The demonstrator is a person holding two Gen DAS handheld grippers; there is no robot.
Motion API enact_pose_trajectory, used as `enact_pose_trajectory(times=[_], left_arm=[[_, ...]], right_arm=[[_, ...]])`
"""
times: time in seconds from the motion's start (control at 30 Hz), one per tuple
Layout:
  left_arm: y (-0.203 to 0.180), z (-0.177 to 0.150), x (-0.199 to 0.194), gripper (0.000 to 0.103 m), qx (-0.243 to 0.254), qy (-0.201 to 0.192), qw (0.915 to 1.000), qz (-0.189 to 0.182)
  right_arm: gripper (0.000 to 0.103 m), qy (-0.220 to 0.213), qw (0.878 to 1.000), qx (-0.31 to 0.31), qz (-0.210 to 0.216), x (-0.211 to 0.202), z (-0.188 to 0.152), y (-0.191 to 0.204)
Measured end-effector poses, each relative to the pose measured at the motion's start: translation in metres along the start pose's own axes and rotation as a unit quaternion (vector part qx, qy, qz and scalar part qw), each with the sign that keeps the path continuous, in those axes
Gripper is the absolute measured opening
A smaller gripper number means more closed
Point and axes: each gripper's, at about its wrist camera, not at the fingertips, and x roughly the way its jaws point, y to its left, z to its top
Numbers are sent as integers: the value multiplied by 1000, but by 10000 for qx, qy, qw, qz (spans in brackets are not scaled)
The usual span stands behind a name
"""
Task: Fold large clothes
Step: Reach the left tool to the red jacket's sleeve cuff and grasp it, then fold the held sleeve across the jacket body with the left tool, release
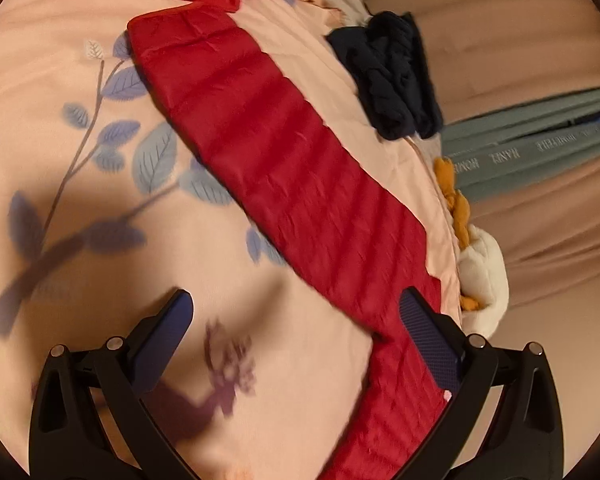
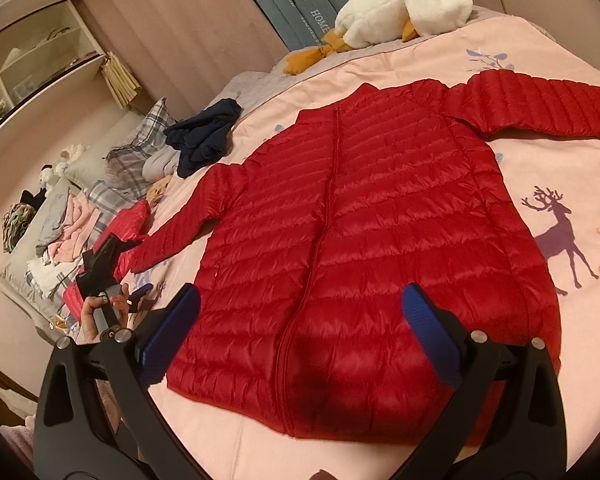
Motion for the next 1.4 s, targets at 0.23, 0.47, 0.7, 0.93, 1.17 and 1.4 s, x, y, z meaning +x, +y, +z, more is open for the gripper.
enact_pose_trajectory(times=[0.23,0.47,0.7,0.93,1.17,1.4], left_arm=[[0,31,24,102,-60,-75,10000,24],[4,66,39,102,-450,-280,9986,-36],[0,81,46,102,-618,-602,9961,173],[-5,83,51,75,-229,-704,9949,680],[-13,86,56,10,302,-517,9865,1521],[-60,72,32,8,946,-979,9783,1561]], right_arm=[[101,93,9997,70,-206,22,8,-11],[101,188,9991,196,-315,41,14,-19],[101,217,9988,155,-404,49,17,-20],[101,256,9980,228,-523,51,16,-25],[101,283,9978,174,-577,52,13,-23],[101,165,9980,83,-608,41,12,-19]])
